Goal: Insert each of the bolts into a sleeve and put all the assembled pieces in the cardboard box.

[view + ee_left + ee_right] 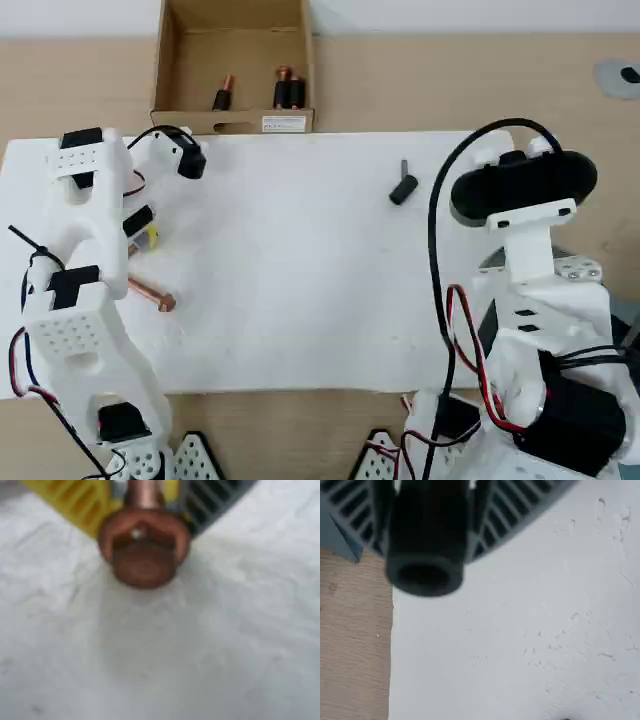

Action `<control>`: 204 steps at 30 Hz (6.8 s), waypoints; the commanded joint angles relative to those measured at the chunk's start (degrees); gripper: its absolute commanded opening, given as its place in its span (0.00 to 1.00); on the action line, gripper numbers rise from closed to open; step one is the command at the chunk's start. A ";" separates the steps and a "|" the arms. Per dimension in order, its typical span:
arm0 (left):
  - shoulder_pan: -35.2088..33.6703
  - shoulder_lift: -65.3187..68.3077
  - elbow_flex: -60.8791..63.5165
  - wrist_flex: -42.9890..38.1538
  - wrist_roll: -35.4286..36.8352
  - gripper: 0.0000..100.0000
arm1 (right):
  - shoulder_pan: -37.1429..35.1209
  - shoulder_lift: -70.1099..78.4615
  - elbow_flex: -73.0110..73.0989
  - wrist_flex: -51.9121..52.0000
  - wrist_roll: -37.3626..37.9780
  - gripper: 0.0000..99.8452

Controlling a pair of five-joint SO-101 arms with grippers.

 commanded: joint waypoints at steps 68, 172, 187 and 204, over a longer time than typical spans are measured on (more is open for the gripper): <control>27.52 -123.47 63.12 -25.41 91.96 0.00 | -36.00 -36.79 47.60 -30.51 -27.78 0.01; 50.73 -134.90 53.45 0.44 73.41 0.11 | -67.47 -43.56 56.48 -33.85 -13.19 0.01; 23.21 -134.99 57.05 0.26 67.16 0.00 | -51.74 -40.31 52.35 -33.58 -20.22 0.01; 3.96 -134.99 97.23 -19.87 67.34 0.00 | -42.33 14.29 11.65 -39.65 -25.76 0.01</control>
